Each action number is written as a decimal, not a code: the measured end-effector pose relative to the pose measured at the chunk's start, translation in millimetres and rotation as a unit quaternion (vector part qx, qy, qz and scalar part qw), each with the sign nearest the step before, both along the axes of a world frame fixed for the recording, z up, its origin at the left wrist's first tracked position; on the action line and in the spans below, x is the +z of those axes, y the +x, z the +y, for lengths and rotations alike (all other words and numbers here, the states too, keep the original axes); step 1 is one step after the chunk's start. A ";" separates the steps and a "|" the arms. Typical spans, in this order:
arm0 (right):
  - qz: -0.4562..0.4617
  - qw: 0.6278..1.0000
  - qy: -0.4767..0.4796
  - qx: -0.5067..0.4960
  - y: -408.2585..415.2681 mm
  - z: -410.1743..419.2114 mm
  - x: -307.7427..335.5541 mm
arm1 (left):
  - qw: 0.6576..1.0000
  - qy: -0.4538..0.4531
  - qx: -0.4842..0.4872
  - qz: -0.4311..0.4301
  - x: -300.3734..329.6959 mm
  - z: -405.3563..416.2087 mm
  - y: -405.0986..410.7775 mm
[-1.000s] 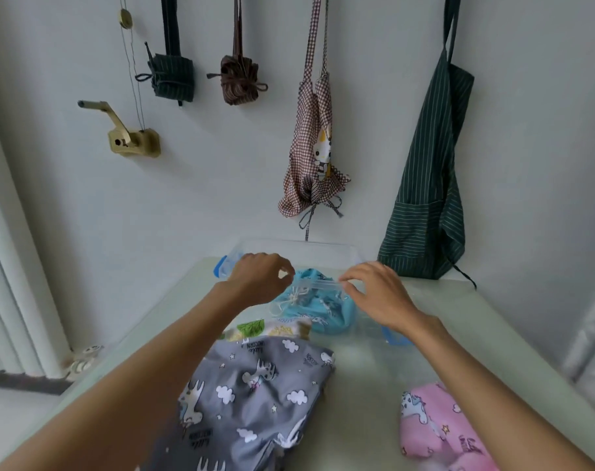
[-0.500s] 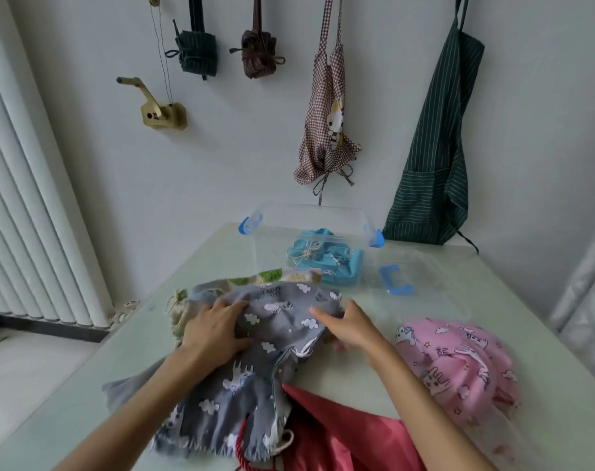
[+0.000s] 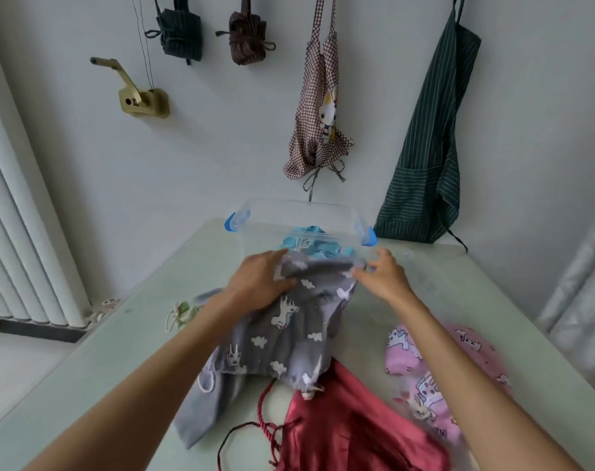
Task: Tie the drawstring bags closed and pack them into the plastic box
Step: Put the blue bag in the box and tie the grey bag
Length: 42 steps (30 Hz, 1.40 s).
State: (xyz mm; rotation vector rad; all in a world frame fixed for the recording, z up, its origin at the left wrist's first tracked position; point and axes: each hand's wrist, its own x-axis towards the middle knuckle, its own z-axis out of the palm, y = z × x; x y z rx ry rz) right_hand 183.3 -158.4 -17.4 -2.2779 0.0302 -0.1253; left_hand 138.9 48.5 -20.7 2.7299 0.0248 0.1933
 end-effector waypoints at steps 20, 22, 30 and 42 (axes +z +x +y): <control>-0.260 0.950 0.060 0.165 -49.1 -2.6 -19.0 | 0.983 0.016 -0.173 -0.052 -33.8 57.6 -53.1; -0.209 0.972 0.083 0.073 -36.1 -12.2 -16.8 | 0.983 -0.080 -0.134 -0.092 -33.0 48.6 -38.0; -0.080 0.989 -0.126 0.007 -39.4 -25.4 -60.8 | 0.965 -0.249 -0.087 0.003 -48.9 6.8 -19.0; -0.041 0.984 -0.142 0.104 -54.6 -43.2 -57.8 | 0.999 -0.046 -0.006 -0.004 -24.9 42.5 -70.1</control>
